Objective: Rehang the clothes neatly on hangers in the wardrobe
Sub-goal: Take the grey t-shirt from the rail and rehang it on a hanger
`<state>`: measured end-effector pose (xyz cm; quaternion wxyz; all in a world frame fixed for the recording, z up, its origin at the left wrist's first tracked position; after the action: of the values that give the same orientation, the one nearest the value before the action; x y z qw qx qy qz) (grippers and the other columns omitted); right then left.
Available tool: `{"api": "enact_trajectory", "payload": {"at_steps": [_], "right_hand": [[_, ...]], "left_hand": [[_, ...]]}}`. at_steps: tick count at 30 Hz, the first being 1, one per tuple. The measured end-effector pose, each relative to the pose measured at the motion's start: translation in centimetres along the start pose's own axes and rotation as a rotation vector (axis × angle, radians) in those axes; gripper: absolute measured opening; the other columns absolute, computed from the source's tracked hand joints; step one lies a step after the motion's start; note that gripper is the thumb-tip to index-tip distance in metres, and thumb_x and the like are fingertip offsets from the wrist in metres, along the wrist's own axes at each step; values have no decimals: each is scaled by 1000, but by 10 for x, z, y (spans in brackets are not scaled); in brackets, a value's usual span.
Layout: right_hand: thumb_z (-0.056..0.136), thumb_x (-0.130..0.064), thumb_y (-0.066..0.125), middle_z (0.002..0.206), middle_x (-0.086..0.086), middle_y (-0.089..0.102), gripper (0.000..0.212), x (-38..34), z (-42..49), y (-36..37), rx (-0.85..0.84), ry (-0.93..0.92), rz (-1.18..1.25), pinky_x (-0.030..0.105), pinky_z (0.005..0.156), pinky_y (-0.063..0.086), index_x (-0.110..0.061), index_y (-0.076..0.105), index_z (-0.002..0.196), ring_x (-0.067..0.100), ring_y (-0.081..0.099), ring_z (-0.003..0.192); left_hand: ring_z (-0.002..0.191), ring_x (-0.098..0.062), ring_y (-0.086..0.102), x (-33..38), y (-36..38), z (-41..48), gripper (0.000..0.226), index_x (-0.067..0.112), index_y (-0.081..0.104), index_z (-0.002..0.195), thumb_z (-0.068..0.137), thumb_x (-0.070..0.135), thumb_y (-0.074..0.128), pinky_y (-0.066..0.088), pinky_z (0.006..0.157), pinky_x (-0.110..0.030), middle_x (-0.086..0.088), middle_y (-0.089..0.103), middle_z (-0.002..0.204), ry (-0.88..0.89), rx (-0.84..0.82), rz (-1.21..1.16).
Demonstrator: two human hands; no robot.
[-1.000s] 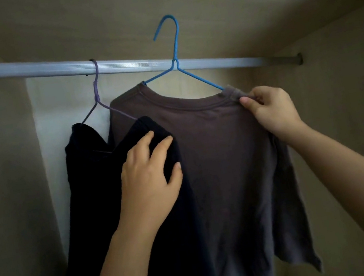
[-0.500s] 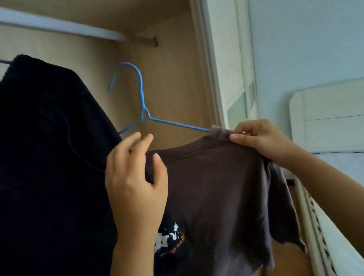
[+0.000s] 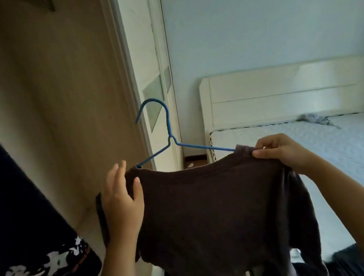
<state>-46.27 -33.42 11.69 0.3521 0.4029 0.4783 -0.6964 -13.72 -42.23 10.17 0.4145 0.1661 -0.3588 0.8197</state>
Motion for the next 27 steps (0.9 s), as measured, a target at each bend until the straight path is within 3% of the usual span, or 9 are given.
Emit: {"api": "enact_trajectory", "payload": {"at_steps": [3,5,8,10,13,17,23,27], "right_hand": [[81,-3,62,45,-3,49,34,10,-20,-21,28,30,-10,12,44,33,-17,64,50,5,42,41],[81,-3,61,44,-3,49,35,10,-37,-34,70,50,-2,13,44,34,-17,63,49,6,42,41],[81,-5,62,43,-5,51,33,8,-69,-54,157,86,-41,11,44,37,-16,62,50,4,45,41],[81,-7,63,42,-5,54,29,7,-97,-67,227,112,-97,9,44,39,-16,63,53,2,48,41],[80,-10,66,45,-11,59,22,6,-150,-88,375,131,-220,5,47,40,-15,64,59,-4,51,43],[78,-11,69,50,-20,61,27,5,-239,-105,511,193,-450,3,53,40,-21,61,54,-6,54,52],[80,-14,67,53,-7,56,29,21,-389,-110,637,405,-668,7,58,36,-26,56,57,-2,53,59],[80,-12,68,59,6,57,20,40,-502,-103,669,633,-777,25,61,37,-13,59,62,13,49,59]], "left_hand": [[132,-38,34,-15,14,2,53,2,39,136,88,16,58,29,106,-49,-23,42,138,-10,-109,119],[130,-38,36,-24,24,0,49,3,43,133,89,22,55,26,106,-51,-20,48,134,-38,-188,185],[101,-35,56,-17,36,-13,26,4,58,110,91,21,52,33,94,-50,-15,63,104,-13,-235,151],[81,-32,57,-8,45,-23,18,3,61,91,92,18,51,37,86,-48,-13,63,85,-27,-257,39],[72,-33,57,14,60,-43,17,5,61,81,91,16,53,45,74,-46,-5,57,71,-56,-318,-162],[74,-30,58,51,63,-85,16,11,65,81,89,21,56,47,71,-41,-7,63,74,-54,-402,-299],[81,-32,61,116,47,-166,18,9,70,86,86,24,61,39,66,-31,-11,70,83,78,-543,-361],[83,-33,61,159,50,-234,21,8,69,85,85,28,61,39,65,-31,-12,70,83,149,-769,-395]]}}
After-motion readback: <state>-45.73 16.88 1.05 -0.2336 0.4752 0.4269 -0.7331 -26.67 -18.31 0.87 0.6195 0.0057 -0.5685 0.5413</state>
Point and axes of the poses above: each hand's wrist, its own z-axis towards the middle knuckle, its own y-axis out of the palm, x = y × z, the point moved 8 cm from there along z, towards the middle knuckle
